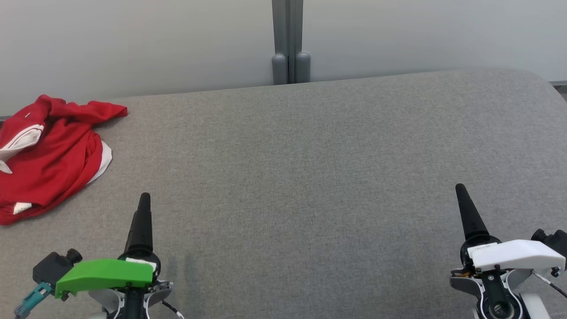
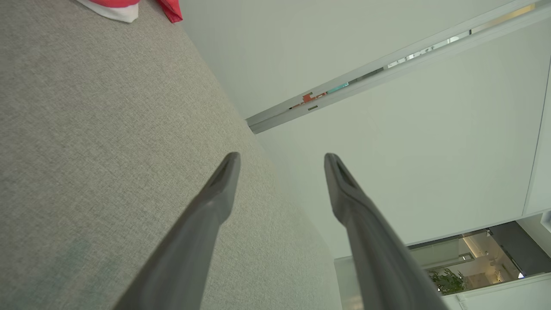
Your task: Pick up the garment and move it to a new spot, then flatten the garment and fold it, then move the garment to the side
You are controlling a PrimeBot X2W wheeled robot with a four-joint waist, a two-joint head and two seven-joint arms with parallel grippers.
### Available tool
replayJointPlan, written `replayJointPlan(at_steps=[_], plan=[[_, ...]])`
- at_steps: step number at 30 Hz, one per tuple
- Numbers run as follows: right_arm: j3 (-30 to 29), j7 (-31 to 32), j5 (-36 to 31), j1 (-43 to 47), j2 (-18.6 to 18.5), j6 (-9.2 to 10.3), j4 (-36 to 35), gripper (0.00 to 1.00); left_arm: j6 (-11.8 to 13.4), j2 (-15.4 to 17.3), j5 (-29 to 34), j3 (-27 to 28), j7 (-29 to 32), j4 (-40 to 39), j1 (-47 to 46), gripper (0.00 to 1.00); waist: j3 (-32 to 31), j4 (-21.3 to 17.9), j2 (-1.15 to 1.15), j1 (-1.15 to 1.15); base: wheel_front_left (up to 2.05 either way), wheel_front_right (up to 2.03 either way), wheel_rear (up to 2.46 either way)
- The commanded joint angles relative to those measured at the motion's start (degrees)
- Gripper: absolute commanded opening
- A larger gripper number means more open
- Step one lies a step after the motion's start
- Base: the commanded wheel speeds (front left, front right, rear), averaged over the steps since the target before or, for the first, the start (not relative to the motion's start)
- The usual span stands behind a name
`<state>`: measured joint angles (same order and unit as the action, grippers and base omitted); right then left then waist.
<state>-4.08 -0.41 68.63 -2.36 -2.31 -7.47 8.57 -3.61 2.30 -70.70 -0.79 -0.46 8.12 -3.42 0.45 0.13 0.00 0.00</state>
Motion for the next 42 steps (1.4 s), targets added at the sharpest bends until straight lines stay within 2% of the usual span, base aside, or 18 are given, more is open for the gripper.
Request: replayJointPlan(at_steps=[1,21,42], plan=[[0.45,-0.75,-2.77,0.03,-0.29,-0.02,-1.60,1.00,0.50,0.34,2.99,-0.80,-0.70,-1.29,-0.14,1.00,0.04,0.03,0.00,0.00,0.00,0.00,0.00],[2.52,-4.74,-20.82,1.25,-0.41,-0.02,-3.11,1.00,2.90,0.46,23.21,-4.59,-4.67,-0.75,1.26,1.00,0.34,0.28,0.00,0.00,0.00,0.00,0.00],[4.55,-8.18,-35.37,2.23,-0.51,-0.03,-4.15,1.00,4.68,0.57,36.93,-7.66,-8.13,-0.09,1.90,1.00,0.46,0.62,0.00,0.00,0.00,0.00,0.00]])
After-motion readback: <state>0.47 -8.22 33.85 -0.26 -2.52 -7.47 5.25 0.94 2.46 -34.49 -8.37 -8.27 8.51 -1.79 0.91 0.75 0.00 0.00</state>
